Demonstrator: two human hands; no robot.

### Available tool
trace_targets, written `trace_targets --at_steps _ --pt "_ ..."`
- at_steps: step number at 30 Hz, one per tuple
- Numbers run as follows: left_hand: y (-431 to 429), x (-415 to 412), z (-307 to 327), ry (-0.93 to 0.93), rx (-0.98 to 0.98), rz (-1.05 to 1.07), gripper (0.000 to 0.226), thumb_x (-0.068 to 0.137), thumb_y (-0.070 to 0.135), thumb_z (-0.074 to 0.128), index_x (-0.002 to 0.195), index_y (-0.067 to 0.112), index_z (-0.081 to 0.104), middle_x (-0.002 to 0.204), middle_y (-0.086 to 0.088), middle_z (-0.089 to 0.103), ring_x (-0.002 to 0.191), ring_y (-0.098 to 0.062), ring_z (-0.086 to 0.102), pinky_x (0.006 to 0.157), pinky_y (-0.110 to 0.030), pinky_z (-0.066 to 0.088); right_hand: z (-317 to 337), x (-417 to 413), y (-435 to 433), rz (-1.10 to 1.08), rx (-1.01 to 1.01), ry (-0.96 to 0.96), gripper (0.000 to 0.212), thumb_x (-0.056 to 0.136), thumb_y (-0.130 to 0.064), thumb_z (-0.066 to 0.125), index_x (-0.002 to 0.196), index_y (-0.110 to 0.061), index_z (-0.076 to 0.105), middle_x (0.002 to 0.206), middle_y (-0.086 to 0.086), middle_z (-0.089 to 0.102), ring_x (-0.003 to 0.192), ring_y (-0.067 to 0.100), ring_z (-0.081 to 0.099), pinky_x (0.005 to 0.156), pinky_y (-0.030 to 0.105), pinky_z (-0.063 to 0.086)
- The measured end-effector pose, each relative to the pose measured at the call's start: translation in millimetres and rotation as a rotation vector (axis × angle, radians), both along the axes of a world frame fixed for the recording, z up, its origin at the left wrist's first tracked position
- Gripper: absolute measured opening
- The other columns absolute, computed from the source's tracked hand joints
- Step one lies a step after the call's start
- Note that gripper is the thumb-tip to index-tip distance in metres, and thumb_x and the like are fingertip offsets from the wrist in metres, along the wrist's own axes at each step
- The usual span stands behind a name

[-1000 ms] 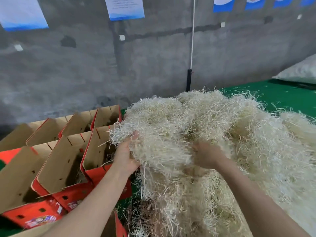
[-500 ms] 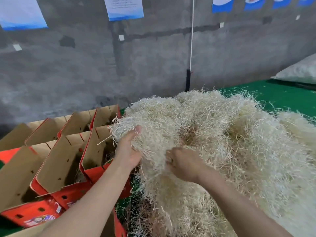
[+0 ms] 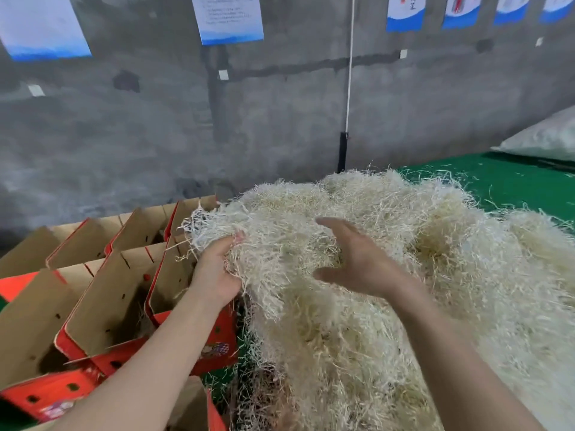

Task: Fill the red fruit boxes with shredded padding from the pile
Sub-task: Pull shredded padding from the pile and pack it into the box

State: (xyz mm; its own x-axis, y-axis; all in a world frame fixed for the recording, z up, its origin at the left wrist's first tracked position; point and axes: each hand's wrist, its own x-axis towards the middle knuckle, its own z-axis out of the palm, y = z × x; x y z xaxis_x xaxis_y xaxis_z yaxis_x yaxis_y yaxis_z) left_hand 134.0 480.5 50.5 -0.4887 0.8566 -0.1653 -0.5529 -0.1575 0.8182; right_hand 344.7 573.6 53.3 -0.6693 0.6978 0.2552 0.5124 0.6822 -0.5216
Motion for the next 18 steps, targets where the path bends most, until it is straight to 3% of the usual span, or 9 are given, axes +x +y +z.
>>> trace_targets --at_steps 2,4,6,7,10,11,13,16,18 --pt "-8 13 8 0.046 0.014 -0.071 0.012 0.078 0.007 0.053 0.081 0.002 0.063 0.073 -0.012 0.064 0.064 -0.024 0.066 0.06 -0.032 0.057 4 -28 7 -0.045 0.006 -0.033 0.101 0.078 -0.005 0.066 0.142 -0.045 0.0 0.156 -0.006 -0.005 0.107 0.018 0.056 0.089 0.039 0.051" --pt "-19 25 16 0.086 0.015 -0.149 0.012 0.062 0.012 0.059 0.053 0.005 0.065 0.052 -0.007 0.059 0.043 -0.018 0.06 0.042 -0.022 0.05 2 -46 22 -0.158 -0.012 -0.078 0.105 0.076 0.01 0.053 0.142 -0.047 -0.006 0.154 -0.002 -0.019 0.084 0.019 0.063 0.069 0.037 0.057" --pt "-29 34 25 0.106 0.037 -0.211 0.02 0.05 0.015 0.069 0.037 0.004 0.058 0.041 -0.003 0.052 0.033 -0.014 0.053 0.037 -0.016 0.044 -7 -53 38 -0.198 -0.041 -0.153 0.09 0.08 0.008 0.055 0.146 -0.033 0.012 0.155 0.006 -0.006 0.093 0.023 0.062 0.08 0.039 0.055" --pt "-30 33 26 0.112 0.04 -0.219 0.023 0.053 0.013 0.071 0.037 0.004 0.058 0.039 -0.002 0.052 0.034 -0.012 0.053 0.038 -0.016 0.044 -13 -53 42 -0.209 -0.076 -0.191 0.071 0.083 0.006 0.055 0.144 -0.019 0.027 0.152 0.012 0.016 0.099 0.023 0.06 0.088 0.038 0.051" --pt "-19 20 16 0.305 -0.131 -0.144 0.016 0.082 0.008 0.062 0.069 0.011 0.07 0.073 0.0 0.068 0.069 -0.01 0.062 0.071 -0.025 0.052 -17 -50 40 -0.259 -0.271 0.068 0.04 0.086 0.012 0.041 0.126 0.008 0.045 0.121 0.022 0.055 0.088 0.019 0.059 0.073 0.028 0.054" --pt "-17 21 16 0.379 -0.213 -0.113 0.004 0.082 0.011 0.065 0.08 0.014 0.067 0.091 0.003 0.067 0.085 -0.008 0.058 0.091 -0.029 0.045 -12 -49 35 -0.267 -0.432 0.261 0.043 0.085 0.014 0.038 0.127 0.008 0.043 0.113 0.023 0.058 0.077 0.015 0.057 0.057 0.023 0.052" --pt "-14 23 8 0.471 -0.271 -0.147 0.01 0.08 0.017 0.069 0.084 0.018 0.06 0.103 0.009 0.056 0.102 -0.006 0.047 0.105 -0.031 0.026 4 -44 26 -0.205 -0.715 0.558 0.043 0.087 0.012 0.037 0.129 0.003 0.04 0.093 0.016 0.056 0.069 0.015 0.053 0.044 0.02 0.045" --pt "-9 34 -6 0.584 -0.33 -0.305 0.015 0.069 0.022 0.076 0.077 0.016 0.065 0.099 0.011 0.063 0.097 -0.006 0.057 0.089 -0.025 0.039 27 -39 8 -0.054 -0.859 0.65 0.03 0.088 0.01 0.037 0.115 -0.002 0.044 0.093 0.011 0.053 0.075 0.018 0.054 0.051 0.023 0.047" --pt "-3 47 -6 0.698 -0.416 -0.368 0.02 0.069 0.023 0.076 0.086 0.014 0.07 0.109 0.0 0.066 0.107 -0.019 0.06 0.074 -0.016 0.044 39 -39 -8 0.07 -0.95 0.701 0.025 0.084 0.012 0.043 0.107 0.002 0.049 0.1 0.013 0.058 0.079 0.021 0.061 0.055 0.025 0.052"
